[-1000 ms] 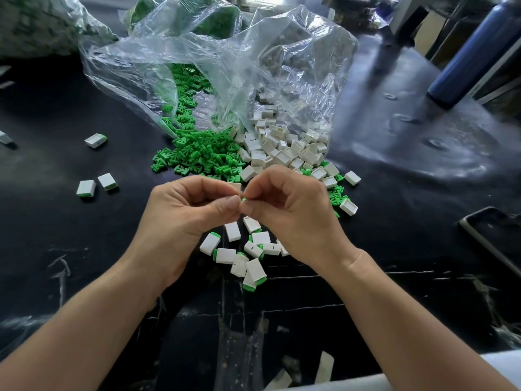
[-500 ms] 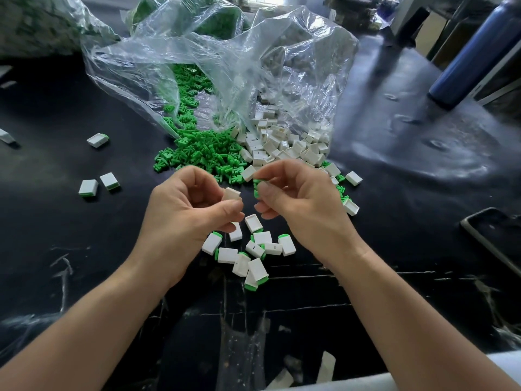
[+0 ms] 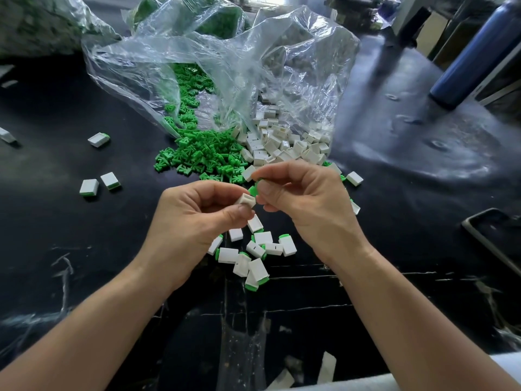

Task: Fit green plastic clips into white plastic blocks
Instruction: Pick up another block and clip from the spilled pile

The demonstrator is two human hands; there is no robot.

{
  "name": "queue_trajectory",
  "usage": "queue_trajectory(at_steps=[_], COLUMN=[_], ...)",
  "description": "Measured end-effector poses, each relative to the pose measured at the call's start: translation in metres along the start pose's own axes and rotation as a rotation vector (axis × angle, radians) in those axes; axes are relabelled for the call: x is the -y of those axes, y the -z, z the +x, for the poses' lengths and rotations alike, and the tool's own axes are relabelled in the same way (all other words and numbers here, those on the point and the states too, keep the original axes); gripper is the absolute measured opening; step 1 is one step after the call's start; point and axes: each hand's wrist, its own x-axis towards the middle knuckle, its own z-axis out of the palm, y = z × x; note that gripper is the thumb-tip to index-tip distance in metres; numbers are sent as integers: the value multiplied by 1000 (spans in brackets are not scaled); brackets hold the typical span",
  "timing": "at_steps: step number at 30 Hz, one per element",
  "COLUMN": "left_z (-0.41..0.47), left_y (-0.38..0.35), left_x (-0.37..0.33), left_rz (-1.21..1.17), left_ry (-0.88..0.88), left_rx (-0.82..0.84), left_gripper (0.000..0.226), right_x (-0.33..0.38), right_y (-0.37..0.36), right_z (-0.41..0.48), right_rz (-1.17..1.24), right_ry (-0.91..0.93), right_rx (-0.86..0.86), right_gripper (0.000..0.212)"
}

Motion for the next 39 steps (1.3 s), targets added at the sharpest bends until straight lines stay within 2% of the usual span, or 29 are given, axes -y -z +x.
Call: queue_trajectory(at_steps=[8,13,21,26,34,36,39], left_z=[-1,-2,-5,-2,-2,-1,-1], left_y=[0,-1,-4,-4,-3,-1,1], left_x=[0,0,1,5,6,7,7], left_rz=[30,27,6,-74,-90,-78,3], left_ry=[-3,-3,-25,23,-9,-30,-130], left_rx=[21,19,-15,-37,-23,-30,-57], left_gripper=[15,16,15,13,14,13,14], right_x=[-3,-4,-7,-7,-5,-3,1], right_y=[-2,-2,-5,-8,-10,-9,-8], right_z=[-1,-1,-2,-3,-3,-4,-4], right_rz=[-133,-167,-174,-266,-301,-287,-106], right_ry=[59,61,76,127,136,104,-92], right_rx=[16,4,-30,-17,-10,16,55], right_gripper=[28,16,14,23,20,20,22])
